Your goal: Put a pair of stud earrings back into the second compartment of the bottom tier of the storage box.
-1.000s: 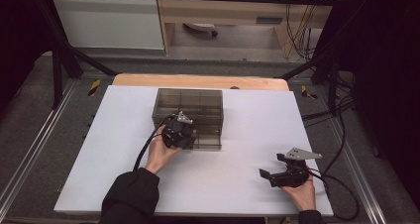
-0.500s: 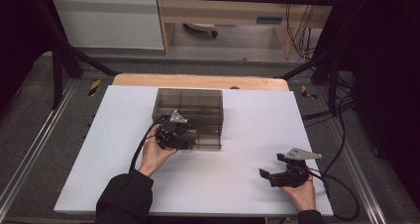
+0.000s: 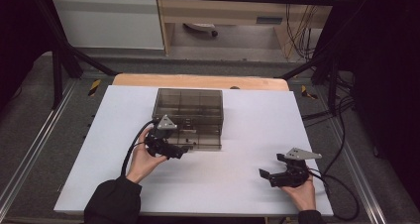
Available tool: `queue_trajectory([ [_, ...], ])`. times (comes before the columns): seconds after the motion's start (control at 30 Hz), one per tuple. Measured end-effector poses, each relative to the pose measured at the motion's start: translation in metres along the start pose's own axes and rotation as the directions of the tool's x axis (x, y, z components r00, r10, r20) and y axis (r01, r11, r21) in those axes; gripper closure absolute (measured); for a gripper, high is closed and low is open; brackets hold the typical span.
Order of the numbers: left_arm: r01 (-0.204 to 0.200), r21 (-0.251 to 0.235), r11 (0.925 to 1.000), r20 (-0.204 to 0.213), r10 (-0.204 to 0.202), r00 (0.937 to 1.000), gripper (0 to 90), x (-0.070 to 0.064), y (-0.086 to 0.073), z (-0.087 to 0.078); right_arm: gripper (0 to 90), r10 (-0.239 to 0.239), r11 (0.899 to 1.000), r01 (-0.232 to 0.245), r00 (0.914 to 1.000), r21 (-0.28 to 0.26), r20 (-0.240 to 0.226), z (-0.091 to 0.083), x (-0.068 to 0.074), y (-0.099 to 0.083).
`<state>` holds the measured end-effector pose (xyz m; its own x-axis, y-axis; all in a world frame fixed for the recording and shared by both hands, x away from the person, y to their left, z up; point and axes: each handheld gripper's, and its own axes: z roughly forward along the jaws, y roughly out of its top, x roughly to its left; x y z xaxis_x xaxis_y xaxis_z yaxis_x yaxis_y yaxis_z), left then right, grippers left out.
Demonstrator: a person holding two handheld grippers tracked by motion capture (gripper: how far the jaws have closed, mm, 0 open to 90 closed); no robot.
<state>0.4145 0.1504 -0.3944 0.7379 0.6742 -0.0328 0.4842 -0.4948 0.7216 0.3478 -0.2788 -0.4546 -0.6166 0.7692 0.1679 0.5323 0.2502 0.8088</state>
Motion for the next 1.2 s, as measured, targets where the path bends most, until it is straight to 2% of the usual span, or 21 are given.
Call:
queue_trajectory([
  [0.23,0.006,-0.007,1.0,0.006,-0.006,1.0,6.5,0.003,-0.015,-0.008,0.6,0.001,1.0,-0.001,1.0,-0.001,0.001,0.0,0.0,0.0],
  [0.53,0.004,-0.02,0.9998,-0.012,-0.004,0.9999,4.6,0.007,-0.035,-0.018,0.6,0.004,1.0,-0.004,1.0,-0.003,-0.001,0.0,0.0,0.0],
  [0.83,0.016,-0.019,0.9997,-0.045,-0.017,0.9988,4.5,0.016,-0.056,-0.029,0.6,0.005,1.0,-0.005,1.0,-0.002,-0.001,0.0,0.0,0.0],
  [1.1,0.034,-0.04,0.9986,-0.047,-0.036,0.9983,4.5,0.025,-0.077,-0.04,0.7,0.003,1.0,-0.003,1.0,-0.003,0.0,0.0,0.0,0.0],
  [1.2,0.045,-0.044,0.9981,-0.059,-0.047,0.9971,4.4,0.03,-0.084,-0.045,0.7,0.004,1.0,-0.004,1.0,-0.001,0.001,0.0,0.0,0.0],
])
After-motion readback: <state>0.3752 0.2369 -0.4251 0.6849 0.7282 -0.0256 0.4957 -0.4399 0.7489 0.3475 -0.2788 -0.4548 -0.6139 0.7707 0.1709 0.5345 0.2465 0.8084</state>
